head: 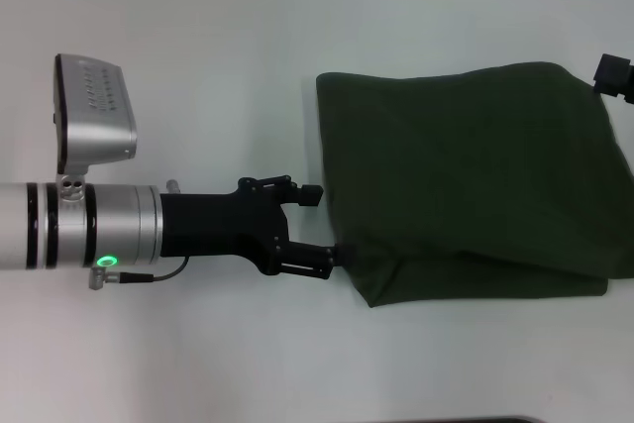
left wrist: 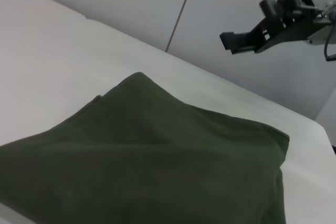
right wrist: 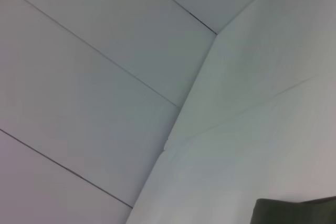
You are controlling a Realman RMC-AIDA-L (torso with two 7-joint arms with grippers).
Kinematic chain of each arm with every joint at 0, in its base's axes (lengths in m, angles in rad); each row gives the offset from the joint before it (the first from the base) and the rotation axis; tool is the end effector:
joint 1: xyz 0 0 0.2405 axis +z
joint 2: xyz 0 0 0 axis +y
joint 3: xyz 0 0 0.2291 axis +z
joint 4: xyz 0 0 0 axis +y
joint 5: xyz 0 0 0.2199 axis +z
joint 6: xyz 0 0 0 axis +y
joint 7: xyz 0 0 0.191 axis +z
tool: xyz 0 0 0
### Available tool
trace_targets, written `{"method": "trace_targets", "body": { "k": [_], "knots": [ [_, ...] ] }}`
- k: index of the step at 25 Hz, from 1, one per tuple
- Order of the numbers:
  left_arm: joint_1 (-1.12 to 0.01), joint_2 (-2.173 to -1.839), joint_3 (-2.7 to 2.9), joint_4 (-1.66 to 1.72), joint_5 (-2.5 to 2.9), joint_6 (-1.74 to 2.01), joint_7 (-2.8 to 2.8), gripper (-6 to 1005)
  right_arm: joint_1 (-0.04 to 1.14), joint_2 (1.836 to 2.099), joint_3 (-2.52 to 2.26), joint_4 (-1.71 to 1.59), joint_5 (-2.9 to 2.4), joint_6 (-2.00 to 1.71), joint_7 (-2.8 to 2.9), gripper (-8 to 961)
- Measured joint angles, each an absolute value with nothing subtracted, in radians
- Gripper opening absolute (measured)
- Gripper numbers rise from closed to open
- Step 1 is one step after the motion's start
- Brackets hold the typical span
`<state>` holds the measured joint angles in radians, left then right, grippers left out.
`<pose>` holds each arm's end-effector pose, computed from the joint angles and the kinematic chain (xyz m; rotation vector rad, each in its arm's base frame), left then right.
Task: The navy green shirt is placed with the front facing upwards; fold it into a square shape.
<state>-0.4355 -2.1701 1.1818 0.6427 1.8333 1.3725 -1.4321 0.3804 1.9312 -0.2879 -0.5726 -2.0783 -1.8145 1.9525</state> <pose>-0.2105 0.2914 -0.1235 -2.9394 -0.7132 -0.5891 0.2995 0.2927 0.0645 -2.2365 1.5892 1.0764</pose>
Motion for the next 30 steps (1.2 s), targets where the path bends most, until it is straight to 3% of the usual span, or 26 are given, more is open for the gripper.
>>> {"method": "trace_targets", "body": {
  "k": [2,7,30],
  "knots": [
    [-0.435,-2.17,1.186,0.64,1.834,1.366,-1.432,958,0.381,1.931,-0.287,-0.572,-2.078,-1.815,1.953,537],
    [-0.435,-2.173,1.221,0.636,1.835,1.362,-1.429,949,0.382,1.932,-0.286,-0.572,-2.078,-1.815,1.963,755],
    [-0.468,-2.175,1.318,0.618,1.801,1.295,-1.437,949,0.373,1.934,-0.285,-0.572,-2.079,-1.821,1.977,755]
  ]
}}
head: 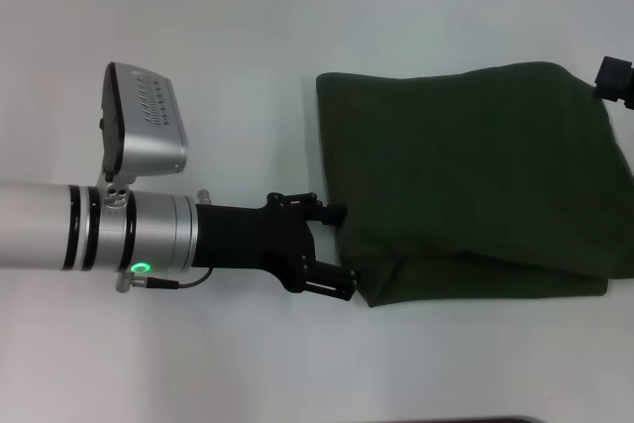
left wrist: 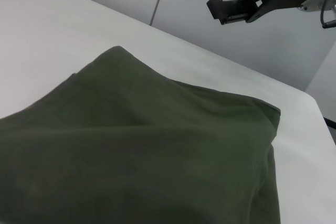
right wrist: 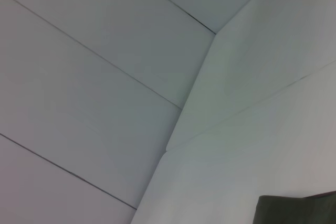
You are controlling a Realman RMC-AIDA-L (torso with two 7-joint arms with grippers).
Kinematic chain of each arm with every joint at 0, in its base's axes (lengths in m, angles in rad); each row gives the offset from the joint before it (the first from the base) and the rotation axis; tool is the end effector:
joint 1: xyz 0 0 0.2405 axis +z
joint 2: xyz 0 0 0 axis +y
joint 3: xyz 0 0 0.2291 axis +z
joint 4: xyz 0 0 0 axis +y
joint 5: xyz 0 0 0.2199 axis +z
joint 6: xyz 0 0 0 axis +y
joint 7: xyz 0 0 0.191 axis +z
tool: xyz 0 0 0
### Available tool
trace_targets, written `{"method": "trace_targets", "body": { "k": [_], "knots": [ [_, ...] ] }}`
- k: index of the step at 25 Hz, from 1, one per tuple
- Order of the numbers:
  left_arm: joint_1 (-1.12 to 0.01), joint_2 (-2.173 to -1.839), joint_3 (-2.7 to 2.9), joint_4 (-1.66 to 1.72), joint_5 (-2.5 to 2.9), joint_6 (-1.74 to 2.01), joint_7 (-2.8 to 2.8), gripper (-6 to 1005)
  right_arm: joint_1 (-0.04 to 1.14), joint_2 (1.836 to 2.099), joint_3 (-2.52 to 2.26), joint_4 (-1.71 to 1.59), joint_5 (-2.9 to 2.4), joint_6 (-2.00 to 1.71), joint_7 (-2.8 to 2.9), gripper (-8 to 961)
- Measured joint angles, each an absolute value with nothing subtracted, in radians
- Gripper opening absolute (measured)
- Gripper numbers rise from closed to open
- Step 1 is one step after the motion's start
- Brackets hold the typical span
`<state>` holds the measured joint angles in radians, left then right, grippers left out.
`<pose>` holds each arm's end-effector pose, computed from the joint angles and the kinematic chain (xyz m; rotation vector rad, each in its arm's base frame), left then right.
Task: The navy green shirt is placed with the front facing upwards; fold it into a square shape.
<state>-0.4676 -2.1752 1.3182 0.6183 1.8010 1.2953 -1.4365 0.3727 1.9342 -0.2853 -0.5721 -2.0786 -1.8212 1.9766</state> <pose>-0.2026 0.2863 -0.1466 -3.0108 -0.6576 -0.4969 0.3004 0.2894 0.0636 -2.2187 1.6293 1.0898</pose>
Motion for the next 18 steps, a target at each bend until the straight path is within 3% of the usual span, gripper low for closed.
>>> {"method": "trace_targets", "body": {
  "k": [13,15,18],
  "knots": [
    [-0.47,-2.175,1.331,0.631,1.806,1.284,-1.426,866,0.373,1.934,-0.263,-0.572,-2.079,-1.821,1.982,756],
    [-0.471,-2.175,1.336,0.637,1.807,1.275,-1.417,630,0.373,1.934,-0.26,-0.572,-2.079,-1.821,1.983,756],
    [-0.471,-2.175,1.336,0.639,1.807,1.258,-1.415,563,0.372,1.934,-0.259,-0.572,-2.079,-1.823,1.989,755]
  ]
}}
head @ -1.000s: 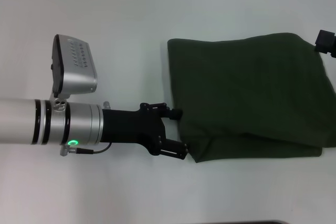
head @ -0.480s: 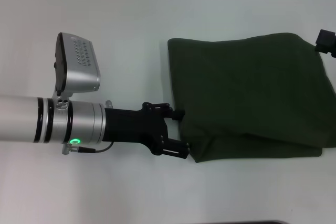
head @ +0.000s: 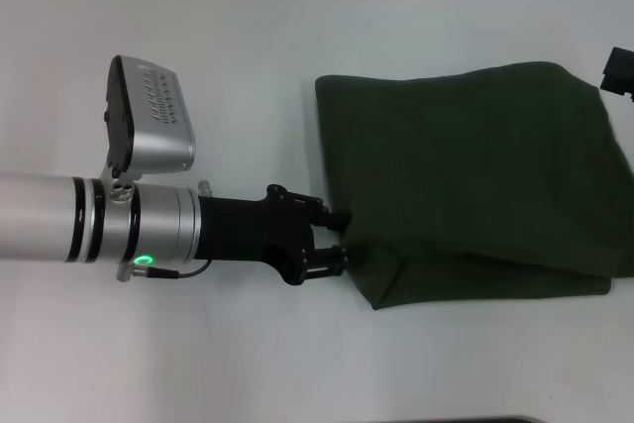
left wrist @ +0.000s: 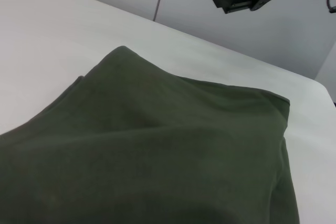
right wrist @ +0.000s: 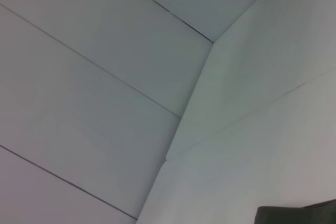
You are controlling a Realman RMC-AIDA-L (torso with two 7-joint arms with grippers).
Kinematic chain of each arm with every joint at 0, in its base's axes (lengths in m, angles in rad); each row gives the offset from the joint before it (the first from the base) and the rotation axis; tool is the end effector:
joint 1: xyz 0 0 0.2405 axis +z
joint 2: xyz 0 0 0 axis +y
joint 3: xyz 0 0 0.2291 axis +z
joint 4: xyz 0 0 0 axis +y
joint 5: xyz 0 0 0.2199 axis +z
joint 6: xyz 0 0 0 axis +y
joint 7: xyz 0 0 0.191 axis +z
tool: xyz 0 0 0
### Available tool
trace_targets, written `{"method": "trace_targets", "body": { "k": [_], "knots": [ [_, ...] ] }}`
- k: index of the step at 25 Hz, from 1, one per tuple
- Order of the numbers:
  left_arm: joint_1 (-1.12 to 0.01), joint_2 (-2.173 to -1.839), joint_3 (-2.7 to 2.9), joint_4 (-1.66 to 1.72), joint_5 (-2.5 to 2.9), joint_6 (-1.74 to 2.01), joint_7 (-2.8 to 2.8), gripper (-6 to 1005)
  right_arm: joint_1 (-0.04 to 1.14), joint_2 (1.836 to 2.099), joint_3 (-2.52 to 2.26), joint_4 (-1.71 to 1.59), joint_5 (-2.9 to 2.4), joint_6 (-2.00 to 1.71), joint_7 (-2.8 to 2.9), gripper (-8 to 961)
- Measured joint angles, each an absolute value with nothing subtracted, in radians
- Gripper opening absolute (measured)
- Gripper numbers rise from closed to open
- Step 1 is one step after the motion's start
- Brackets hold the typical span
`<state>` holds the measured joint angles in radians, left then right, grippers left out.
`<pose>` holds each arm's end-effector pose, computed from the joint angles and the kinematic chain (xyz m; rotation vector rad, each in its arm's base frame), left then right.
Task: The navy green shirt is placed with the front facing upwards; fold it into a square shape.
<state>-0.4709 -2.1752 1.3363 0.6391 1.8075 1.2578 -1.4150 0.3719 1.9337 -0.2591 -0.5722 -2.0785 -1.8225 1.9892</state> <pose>-0.2023 0.2932 -0.1474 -3.0003 -0.5798 -0.4545 0.3017 0.2903 0.0677 -2.1861 1.6371 1.1153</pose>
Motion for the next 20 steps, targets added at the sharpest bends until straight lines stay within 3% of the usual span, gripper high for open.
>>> {"method": "trace_targets", "body": {
  "k": [8,13,20],
  "knots": [
    [-0.471,-2.175,1.347,0.651,1.808,1.255,-1.415,386,0.37,1.932,-0.258,-0.577,-2.078,-1.828,1.991,755],
    [-0.471,-2.175,1.34,0.654,1.808,1.255,-1.416,183,0.37,1.932,-0.258,-0.574,-2.079,-1.825,1.988,755],
    [-0.471,-2.171,1.307,0.662,1.809,1.247,-1.411,81,0.378,1.936,-0.264,-0.572,-2.078,-1.821,1.984,756]
  ]
}}
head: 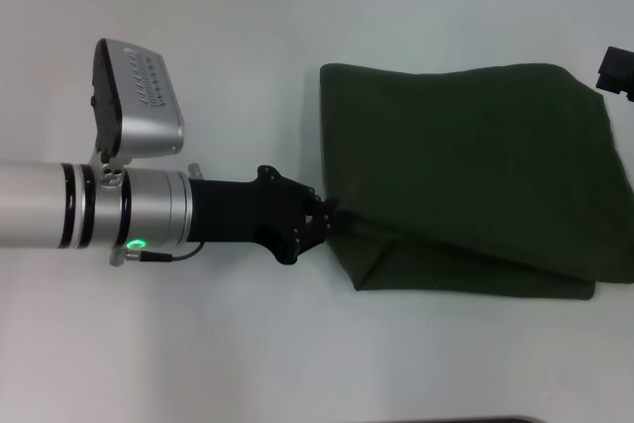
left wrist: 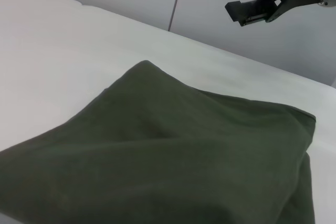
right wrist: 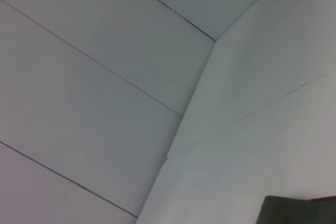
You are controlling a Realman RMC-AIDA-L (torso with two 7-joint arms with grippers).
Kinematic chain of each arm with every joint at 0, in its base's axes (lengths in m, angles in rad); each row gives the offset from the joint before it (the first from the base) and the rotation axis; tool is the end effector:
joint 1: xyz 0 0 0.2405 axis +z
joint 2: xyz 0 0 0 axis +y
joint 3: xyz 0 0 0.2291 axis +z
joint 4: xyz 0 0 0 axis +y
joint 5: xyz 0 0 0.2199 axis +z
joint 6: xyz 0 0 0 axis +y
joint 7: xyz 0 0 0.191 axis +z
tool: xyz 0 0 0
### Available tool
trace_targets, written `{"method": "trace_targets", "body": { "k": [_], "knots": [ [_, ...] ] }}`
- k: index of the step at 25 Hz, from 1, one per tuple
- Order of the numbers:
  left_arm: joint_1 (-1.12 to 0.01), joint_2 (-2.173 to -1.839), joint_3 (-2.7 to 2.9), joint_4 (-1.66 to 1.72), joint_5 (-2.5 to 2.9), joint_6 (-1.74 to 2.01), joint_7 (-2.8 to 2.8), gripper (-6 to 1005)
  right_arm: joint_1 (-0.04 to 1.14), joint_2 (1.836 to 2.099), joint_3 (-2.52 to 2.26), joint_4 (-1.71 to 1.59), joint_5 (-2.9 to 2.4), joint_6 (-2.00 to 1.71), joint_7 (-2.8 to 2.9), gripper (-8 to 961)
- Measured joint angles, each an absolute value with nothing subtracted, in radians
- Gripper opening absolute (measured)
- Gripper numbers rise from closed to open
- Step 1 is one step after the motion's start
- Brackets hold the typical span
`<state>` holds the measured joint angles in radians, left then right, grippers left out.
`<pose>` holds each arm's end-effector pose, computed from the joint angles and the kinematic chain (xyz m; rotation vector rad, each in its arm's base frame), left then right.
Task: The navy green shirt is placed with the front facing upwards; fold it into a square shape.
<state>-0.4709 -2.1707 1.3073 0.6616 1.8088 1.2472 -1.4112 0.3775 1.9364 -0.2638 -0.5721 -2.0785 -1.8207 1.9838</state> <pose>-0.2018 0.3045 -0.1391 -2.9577 -0.5580 -0.4625 0.2997 0.2918 0.0660 -2.1981 1.6287 1.1130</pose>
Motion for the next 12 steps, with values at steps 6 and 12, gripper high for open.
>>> {"method": "trace_targets", "body": {
  "k": [6,12],
  "knots": [
    [-0.467,-2.169,1.287,0.666,1.811,1.226,-1.41,81,0.381,1.94,-0.266,-0.572,-2.079,-1.812,1.983,751],
    [-0.462,-2.167,1.252,0.663,1.811,1.217,-1.394,81,0.393,1.946,-0.271,-0.572,-2.084,-1.805,1.982,748]
  ]
}}
